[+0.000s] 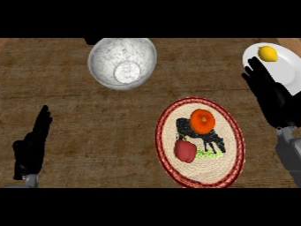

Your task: Pick the squash from the placemat and place it in the bowl

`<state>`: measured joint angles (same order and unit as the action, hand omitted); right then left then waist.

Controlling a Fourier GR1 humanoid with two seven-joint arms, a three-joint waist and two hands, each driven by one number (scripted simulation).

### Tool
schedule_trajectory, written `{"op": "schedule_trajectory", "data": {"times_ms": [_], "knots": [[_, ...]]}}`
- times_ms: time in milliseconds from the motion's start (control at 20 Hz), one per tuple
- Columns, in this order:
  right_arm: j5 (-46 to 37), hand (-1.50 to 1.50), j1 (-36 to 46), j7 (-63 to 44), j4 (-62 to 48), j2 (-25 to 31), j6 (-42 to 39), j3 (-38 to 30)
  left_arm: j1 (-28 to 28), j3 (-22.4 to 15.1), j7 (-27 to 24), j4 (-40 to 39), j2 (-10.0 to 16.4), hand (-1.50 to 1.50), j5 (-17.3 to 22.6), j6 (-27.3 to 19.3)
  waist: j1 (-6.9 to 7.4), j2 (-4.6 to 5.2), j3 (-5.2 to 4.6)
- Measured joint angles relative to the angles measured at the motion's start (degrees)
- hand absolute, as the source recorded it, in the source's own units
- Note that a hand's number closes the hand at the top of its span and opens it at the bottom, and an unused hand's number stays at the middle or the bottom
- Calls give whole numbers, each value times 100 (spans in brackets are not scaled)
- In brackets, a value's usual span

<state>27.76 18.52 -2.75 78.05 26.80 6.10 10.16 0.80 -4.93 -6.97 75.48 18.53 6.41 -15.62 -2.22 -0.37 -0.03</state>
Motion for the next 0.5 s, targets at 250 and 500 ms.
{"op": "schedule_trajectory", "data": {"times_ms": [250, 500], "knots": [[-725, 150, -321, 172, 411, -237, 1392, -69, -321, -449, 94, 444, -53, 0, -45, 458, -31, -25, -7], [-1946, -150, -707, -20, 117, -165, 2904, 141, -599, -937, 202, 820, -202, 0, 74, 1010, -75, -4, -40]]}}
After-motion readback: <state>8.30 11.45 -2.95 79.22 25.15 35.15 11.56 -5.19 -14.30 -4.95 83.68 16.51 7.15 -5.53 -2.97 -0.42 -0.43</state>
